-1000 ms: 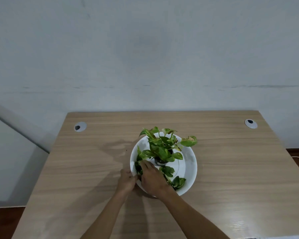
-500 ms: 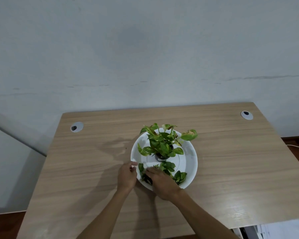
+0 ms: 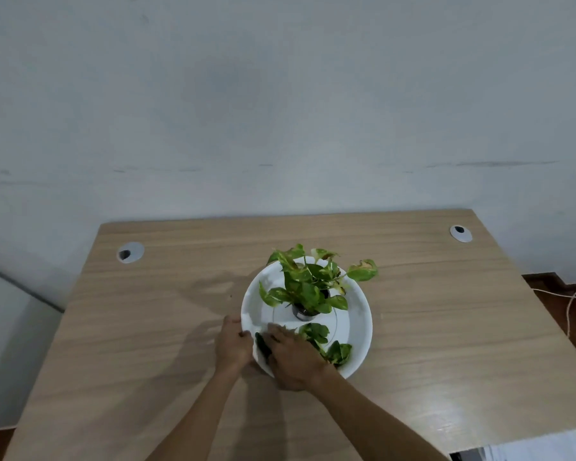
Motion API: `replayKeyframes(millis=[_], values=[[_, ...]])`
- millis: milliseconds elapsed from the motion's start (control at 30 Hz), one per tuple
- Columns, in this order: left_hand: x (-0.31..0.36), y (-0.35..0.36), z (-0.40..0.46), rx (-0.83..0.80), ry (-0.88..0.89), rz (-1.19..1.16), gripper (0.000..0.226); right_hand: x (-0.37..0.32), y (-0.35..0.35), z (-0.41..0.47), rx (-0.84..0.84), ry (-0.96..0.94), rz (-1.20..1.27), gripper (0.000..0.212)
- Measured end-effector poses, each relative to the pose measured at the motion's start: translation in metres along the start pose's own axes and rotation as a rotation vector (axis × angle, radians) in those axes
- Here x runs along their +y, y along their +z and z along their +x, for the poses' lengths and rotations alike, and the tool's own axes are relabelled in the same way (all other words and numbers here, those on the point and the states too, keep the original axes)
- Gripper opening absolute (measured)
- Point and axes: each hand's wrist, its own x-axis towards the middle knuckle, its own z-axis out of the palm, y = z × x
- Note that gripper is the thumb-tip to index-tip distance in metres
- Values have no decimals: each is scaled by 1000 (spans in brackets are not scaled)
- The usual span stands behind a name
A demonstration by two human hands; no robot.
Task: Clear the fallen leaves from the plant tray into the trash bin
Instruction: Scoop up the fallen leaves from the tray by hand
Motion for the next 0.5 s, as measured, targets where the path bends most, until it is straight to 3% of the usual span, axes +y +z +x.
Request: replayKeyframes(millis=[133,333,500], values=[[5,-2,-6,3,-26,-15,27,3,-16,-41,40,-52,59,60],[7,-2,-7,-16,-137,-125,21,24,-20,-52,151,180,152,53],[10,-2,-5,-38,-233,-166,17,24,-23,-58,96,175,134,46]])
